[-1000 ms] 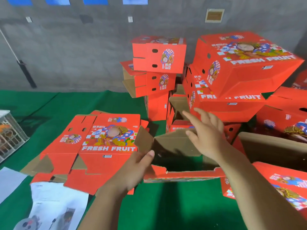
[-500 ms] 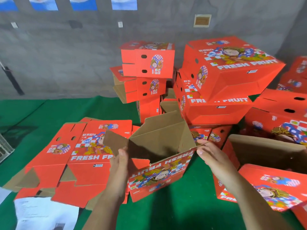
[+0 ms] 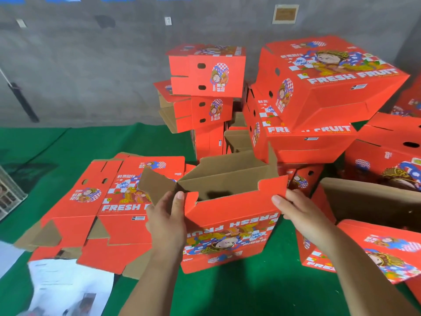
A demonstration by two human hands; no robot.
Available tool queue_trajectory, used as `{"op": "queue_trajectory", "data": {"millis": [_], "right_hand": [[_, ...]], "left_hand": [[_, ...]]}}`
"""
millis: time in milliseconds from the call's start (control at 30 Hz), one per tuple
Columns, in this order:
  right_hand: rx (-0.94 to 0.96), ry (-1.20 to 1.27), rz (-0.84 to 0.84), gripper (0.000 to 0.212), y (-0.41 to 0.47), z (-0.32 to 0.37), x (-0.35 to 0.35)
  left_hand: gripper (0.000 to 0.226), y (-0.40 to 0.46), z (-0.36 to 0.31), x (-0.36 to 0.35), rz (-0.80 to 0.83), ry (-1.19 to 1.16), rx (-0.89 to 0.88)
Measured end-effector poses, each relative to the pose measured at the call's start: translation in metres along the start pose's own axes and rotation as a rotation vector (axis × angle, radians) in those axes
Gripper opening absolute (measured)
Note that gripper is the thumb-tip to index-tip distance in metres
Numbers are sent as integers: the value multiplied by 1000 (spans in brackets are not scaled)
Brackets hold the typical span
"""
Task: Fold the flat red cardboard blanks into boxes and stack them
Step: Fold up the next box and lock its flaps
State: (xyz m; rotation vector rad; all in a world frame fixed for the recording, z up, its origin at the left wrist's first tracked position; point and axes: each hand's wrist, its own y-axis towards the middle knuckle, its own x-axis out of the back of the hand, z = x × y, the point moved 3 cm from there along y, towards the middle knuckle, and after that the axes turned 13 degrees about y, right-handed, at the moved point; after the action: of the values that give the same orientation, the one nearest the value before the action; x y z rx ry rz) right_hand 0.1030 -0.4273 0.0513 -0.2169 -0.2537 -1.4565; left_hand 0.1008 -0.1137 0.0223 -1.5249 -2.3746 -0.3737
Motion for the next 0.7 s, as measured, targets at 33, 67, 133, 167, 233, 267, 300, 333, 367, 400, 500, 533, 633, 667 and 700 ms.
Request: {"op": "queue_trajectory", "data": {"millis": [33,67,133,167,233,267,300,333,367,400,500,533,633,667,700], "right_hand": [[9,8,21,50,-3,-1,-1],[3,18,25,48,-7,-2,-4],[-15,-6,-63,40,-10,-13,-9],[-2,-63,-150,37,-10,-19,-9],[60,-212,-302,35,-9,-25,-9],[98,-229,-346,32,-9,-25,-10],[129,-195,-368,29,-11,-23,-11],[158,-131,-375,27,-14,-22,-11],[190,-61,-383,25,-17,-21,-11],[227,-6,-396,27,-21,-21,-10],[244,55,-391,36,-27,-27,-11],[214,58,-368,38,-27,-31,-12],[140,35,-300,54,-24,-42,-14],[139,32,-295,61,-22,-44,-14],[141,40,-296,64,-21,-45,-15]], "left_hand": [[65,1,2,1,-19,4,2],[66,1,3,2,-33,11,-2],[68,-3,4,-1,-2,-31,-10],[68,-5,4,-4,37,-45,-19],[74,-10,4,-4,51,-22,-59],[82,-12,4,-2,30,-8,-76],[90,-14,5,0,15,-37,-66],[96,-18,5,-1,16,-86,-57],[97,-19,7,-2,17,-110,-59],[93,-20,7,-2,14,-101,-72],[74,-18,11,-4,-19,-45,-58],[74,-18,13,-4,-38,13,-63],[68,-23,13,-11,-60,110,-130],[66,-25,11,-13,-66,110,-147],[69,-26,11,-16,-81,154,-161]]}}
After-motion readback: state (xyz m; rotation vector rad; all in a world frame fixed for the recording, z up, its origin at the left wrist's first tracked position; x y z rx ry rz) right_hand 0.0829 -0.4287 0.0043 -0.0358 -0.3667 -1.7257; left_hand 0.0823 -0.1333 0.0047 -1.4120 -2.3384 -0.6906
